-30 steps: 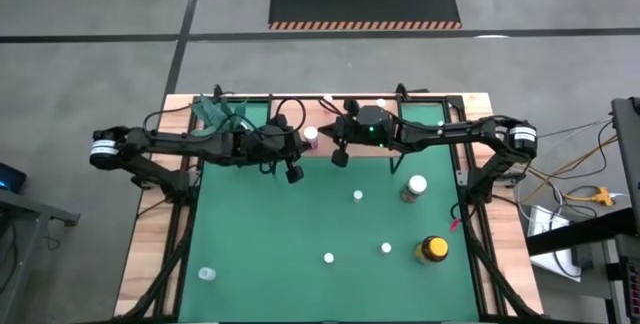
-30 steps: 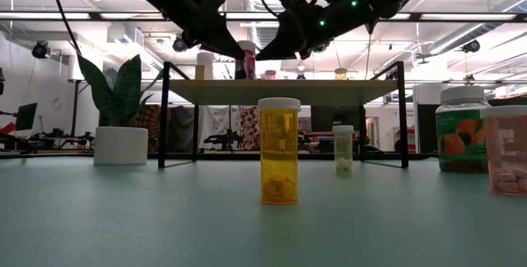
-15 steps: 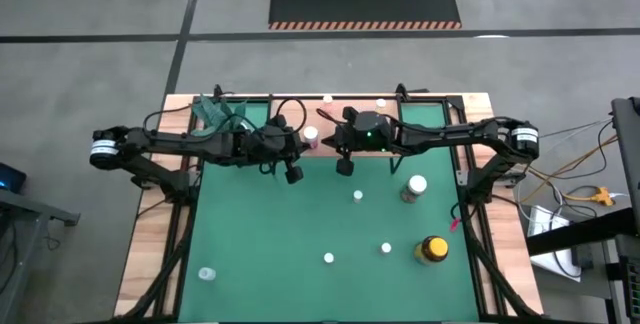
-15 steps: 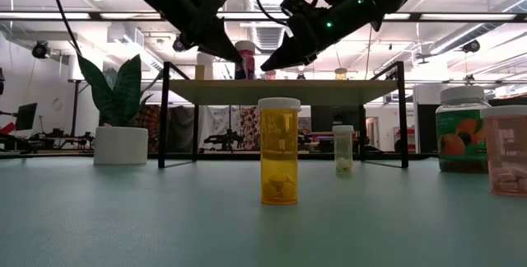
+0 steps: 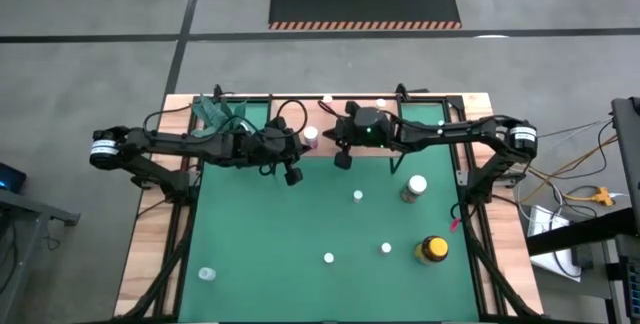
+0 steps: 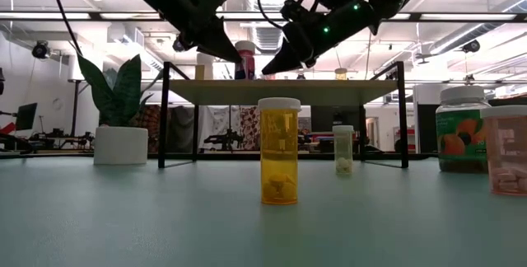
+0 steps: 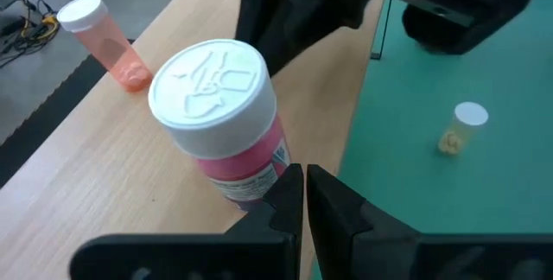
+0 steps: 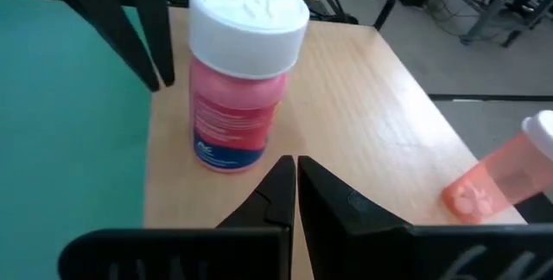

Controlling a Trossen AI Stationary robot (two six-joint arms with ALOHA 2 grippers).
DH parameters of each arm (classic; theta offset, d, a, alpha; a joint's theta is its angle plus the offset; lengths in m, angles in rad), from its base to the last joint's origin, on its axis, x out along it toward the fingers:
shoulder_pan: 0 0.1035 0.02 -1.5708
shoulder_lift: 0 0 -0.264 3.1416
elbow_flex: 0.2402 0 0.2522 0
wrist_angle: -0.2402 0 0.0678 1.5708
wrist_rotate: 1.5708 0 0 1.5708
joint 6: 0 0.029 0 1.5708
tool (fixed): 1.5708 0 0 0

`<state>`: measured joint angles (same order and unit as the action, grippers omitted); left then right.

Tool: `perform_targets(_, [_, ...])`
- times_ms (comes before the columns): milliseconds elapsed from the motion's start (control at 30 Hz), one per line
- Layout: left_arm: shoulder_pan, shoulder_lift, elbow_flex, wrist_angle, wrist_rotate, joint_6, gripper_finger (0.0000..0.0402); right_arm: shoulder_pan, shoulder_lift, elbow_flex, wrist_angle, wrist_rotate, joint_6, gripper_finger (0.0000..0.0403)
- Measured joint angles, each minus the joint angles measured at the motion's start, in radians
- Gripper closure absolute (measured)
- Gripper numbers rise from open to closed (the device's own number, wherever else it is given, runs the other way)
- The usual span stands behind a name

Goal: Pick and place medicine bottles onto shelf by color
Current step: Put the pink and blue pill bottle on the shelf

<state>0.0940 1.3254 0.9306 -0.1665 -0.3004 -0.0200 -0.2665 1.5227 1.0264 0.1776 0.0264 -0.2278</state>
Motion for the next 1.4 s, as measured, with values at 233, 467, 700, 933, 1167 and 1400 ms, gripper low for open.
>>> perform_targets(233, [0.000, -0.013, 0.008, 0.001, 0.001, 0.008, 0.0400, -0.005, 0.001, 0.000, 0.067, 0.001, -0.009, 0.0394])
perform_targets(467, [0.000, -0.053, 0.020, 0.001, 0.001, 0.037, 0.0400, -0.016, 0.001, 0.000, 0.127, 0.001, 0.008, 0.0394])
perform_targets(700, [0.000, -0.069, 0.021, 0.013, 0.001, 0.088, 0.0400, -0.018, 0.002, 0.000, 0.124, 0.000, 0.045, 0.0394])
perform_targets(933, [0.000, -0.069, 0.019, 0.020, -0.006, 0.134, 0.0400, -0.018, 0.002, 0.000, 0.173, -0.002, 0.060, 0.0394])
perform_targets(1167, [0.000, -0.069, 0.018, 0.017, -0.010, 0.138, 0.0400, -0.010, 0.001, 0.000, 0.129, -0.087, 0.107, 0.0394])
perform_targets(1400, [-0.007, -0.096, 0.021, -0.011, -0.012, 0.134, 0.0400, -0.016, -0.008, 0.000, 0.089, -0.076, 0.097, 0.0394])
